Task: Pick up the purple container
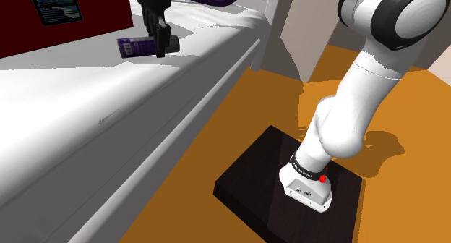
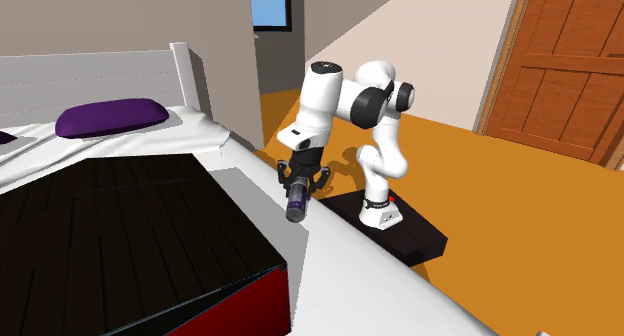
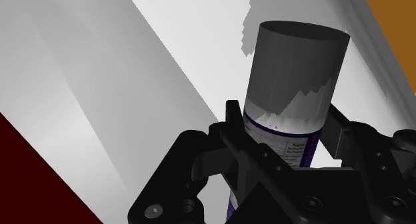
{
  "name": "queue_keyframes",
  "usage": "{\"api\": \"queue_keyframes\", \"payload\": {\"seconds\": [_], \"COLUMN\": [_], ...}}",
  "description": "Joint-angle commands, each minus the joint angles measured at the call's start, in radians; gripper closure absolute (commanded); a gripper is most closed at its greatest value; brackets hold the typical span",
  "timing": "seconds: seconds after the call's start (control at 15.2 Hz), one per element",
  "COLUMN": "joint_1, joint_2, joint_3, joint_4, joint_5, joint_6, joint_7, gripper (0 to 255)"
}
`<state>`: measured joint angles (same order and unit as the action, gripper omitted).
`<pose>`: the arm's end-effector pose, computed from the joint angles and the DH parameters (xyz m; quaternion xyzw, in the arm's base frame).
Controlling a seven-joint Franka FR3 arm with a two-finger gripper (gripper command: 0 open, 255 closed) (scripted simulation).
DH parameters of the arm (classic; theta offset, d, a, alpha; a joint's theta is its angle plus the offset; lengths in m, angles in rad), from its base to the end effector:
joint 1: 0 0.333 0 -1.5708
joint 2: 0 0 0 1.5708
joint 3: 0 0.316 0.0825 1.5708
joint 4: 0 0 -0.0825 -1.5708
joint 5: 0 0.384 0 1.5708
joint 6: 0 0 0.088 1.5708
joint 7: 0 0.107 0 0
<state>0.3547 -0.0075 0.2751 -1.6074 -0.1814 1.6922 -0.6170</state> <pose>0.4656 0.3187 0.6239 0.8036 0.5863 0.0464 0.0910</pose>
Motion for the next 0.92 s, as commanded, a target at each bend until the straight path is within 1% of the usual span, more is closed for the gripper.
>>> {"api": "queue_keyframes", "payload": {"seconds": [0.0,0.79,0.86], "joint_1": [0.001,0.014,0.014], "joint_2": [0.005,0.076,0.078], "joint_3": [0.001,0.011,0.011], "joint_4": [0.030,0.284,0.288], "joint_5": [-0.001,-0.023,-0.024], "joint_6": [-0.025,-0.211,-0.214], "joint_7": [-0.002,-0.017,-0.018], "gripper": [255,255,255]}}
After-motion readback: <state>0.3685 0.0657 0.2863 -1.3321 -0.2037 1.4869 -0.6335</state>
